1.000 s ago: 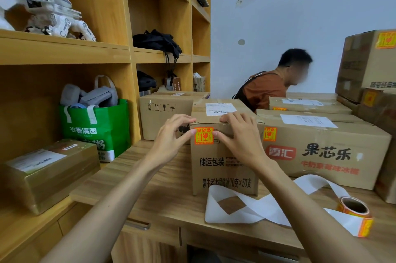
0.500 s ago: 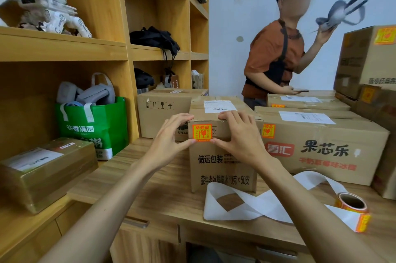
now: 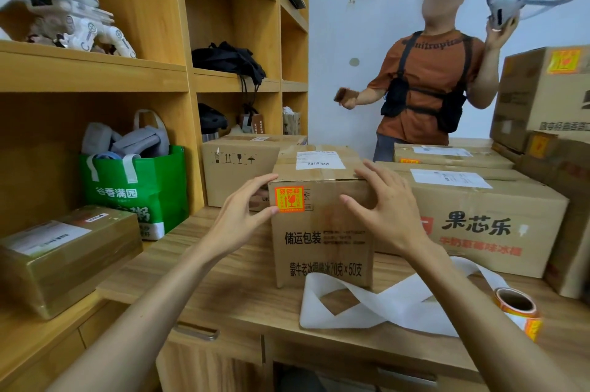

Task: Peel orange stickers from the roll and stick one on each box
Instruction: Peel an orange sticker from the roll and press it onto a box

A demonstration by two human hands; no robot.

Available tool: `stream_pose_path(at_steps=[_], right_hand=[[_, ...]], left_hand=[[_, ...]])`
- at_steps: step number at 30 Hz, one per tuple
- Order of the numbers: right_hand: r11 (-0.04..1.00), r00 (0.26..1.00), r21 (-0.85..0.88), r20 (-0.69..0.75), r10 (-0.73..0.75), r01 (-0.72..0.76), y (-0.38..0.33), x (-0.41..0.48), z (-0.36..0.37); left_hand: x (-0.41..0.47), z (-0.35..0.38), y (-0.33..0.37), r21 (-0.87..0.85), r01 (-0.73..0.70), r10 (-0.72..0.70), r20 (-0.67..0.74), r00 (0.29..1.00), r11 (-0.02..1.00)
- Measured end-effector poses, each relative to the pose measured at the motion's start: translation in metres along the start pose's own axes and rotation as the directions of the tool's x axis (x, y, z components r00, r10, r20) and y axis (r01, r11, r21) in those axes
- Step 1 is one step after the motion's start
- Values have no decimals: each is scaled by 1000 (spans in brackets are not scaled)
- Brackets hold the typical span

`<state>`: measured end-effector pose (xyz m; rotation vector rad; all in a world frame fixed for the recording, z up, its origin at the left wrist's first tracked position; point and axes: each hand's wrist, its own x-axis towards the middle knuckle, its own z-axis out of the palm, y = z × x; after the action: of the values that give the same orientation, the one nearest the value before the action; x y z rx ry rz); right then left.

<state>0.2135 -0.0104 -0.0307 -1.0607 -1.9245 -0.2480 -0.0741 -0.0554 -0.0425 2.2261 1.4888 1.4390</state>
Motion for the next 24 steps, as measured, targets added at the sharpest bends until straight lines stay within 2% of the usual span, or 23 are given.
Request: stream_pose_path(at_steps=[3,6,10,12,14,16,19,24], right_hand=[[996,996,94,84,1,-8,2,-4,-5],[996,997,91,75,-24,17,-11,-1,-4],[997,998,65,31,-52,49,-48,1,9],[995,999,93,18,-47,45,-68,3,17],[984,999,176,28,-42,37,-85,6,21],[934,997,357,65,-39,14,-95,9,21],[845,992,532,122,-21,-48,-96,13,16],[846,985,514,156,74,-145,-73,17,13]], left_hand=[[-1,-8,-2,5,10,-10,10,1000,1000],[-3,-18,-4,78,21,-19,-17,1000,997],[-11,-21,0,277,-32,90,-202,975,960],[-17,-16,10,310,-82,145,-187,971,947],[-21,-10,20,350,-132,190,-136,972,927],[-23,-9,24,398,-147,213,-125,969,905],[-27,-11,22,454,-120,213,-159,964,883],[-29,-22,16,436,-11,117,-217,969,900]])
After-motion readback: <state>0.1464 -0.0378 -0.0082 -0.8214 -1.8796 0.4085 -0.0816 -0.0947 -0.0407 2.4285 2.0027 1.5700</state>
